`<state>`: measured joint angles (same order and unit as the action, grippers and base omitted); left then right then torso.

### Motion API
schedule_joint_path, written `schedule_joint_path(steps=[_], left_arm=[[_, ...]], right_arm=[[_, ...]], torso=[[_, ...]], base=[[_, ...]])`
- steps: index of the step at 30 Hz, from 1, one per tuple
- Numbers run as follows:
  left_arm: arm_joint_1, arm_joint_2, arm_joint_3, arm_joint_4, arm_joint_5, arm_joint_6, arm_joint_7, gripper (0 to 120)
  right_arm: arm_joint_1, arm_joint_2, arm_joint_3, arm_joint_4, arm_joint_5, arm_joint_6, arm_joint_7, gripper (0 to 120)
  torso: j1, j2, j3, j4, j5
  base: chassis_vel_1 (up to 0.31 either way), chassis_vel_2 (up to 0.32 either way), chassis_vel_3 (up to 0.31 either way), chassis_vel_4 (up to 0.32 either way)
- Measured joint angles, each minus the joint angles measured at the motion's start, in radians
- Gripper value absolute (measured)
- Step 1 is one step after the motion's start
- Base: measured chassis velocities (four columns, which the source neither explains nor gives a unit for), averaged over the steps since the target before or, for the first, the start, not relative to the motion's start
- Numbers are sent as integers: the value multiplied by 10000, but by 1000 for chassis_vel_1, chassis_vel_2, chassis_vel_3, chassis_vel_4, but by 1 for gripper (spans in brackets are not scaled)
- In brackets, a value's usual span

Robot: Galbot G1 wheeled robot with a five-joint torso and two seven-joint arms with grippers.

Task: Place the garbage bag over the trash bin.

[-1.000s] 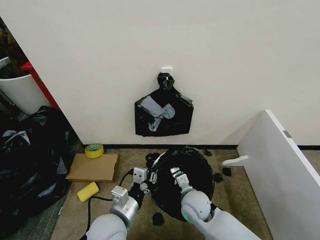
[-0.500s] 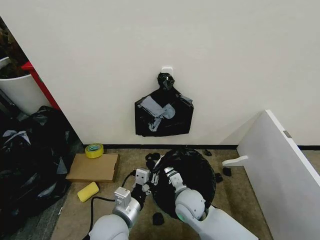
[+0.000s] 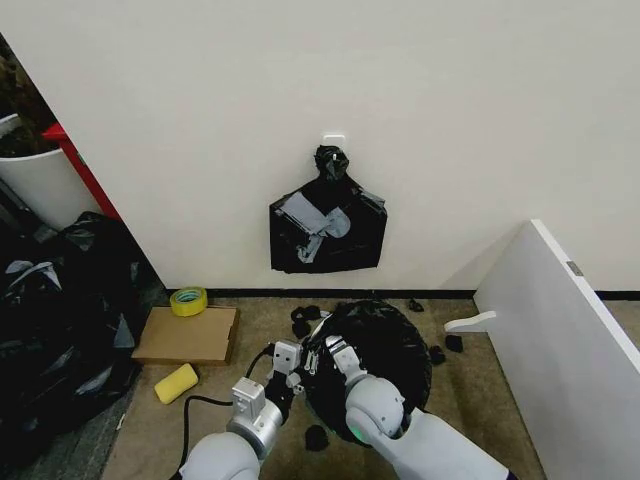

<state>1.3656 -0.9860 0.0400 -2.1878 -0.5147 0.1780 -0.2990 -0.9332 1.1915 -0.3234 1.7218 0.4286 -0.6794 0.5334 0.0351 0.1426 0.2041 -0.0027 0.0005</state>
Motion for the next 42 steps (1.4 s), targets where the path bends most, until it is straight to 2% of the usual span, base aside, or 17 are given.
schedule_joint_path(steps=[5,11,16,23,26,28,30,32,34,37,38,42], left_arm=[[21,2,-11,-3,1,1,1,5],[128,4,-23,-18,36,1,0,5],[194,41,-75,-56,39,1,14,5],[19,-141,-174,154,-465,160,-226,5],[-60,-191,-267,209,-754,346,-352,5],[-105,-208,-310,343,-847,432,-430,5],[-126,-220,-320,407,-870,447,-448,5],[-180,-261,-341,559,-905,467,-482,5],[-296,-389,-345,851,-1173,541,-603,5],[-436,-544,-373,1105,-1621,636,-761,5],[-436,-544,-373,1105,-1621,636,-761,5],[-574,-794,-740,1444,-2397,703,-962,5]], right_arm=[[-36,18,-363,181,146,-212,152,0],[160,244,-366,-25,-6,21,151,0],[230,33,-370,33,193,48,169,0],[-309,-217,-246,1371,970,93,-30,0],[-526,-394,-147,1851,904,124,-148,10],[-765,-549,81,2312,736,177,-281,22],[-847,-622,180,2529,747,229,-356,25],[-998,-810,367,2894,612,432,-690,32],[-1301,-1181,841,3587,279,721,-1398,43],[-1804,-1602,1418,4273,281,681,-1758,53],[-1804,-1602,1418,4273,281,681,-1758,53],[-3283,-2447,3140,5247,-69,1191,-2402,72]], torso=[[0,0,0,0,-1],[0,0,0,4,0],[0,0,0,-1,-2],[0,0,0,2,0],[0,0,0,0,1],[0,0,1,2,1],[0,0,0,1,1],[-1,0,0,2,4],[0,0,0,2,2],[0,0,0,3,3],[0,0,0,3,3],[0,0,0,-4,0]], base=[[0,0,0,0],[0,0,0,0],[0,0,0,0],[0,0,0,0],[0,0,0,0],[0,0,0,0],[0,0,0,0],[0,0,0,0],[0,0,0,0],[0,0,0,0],[0,0,0,0],[0,0,0,0]])
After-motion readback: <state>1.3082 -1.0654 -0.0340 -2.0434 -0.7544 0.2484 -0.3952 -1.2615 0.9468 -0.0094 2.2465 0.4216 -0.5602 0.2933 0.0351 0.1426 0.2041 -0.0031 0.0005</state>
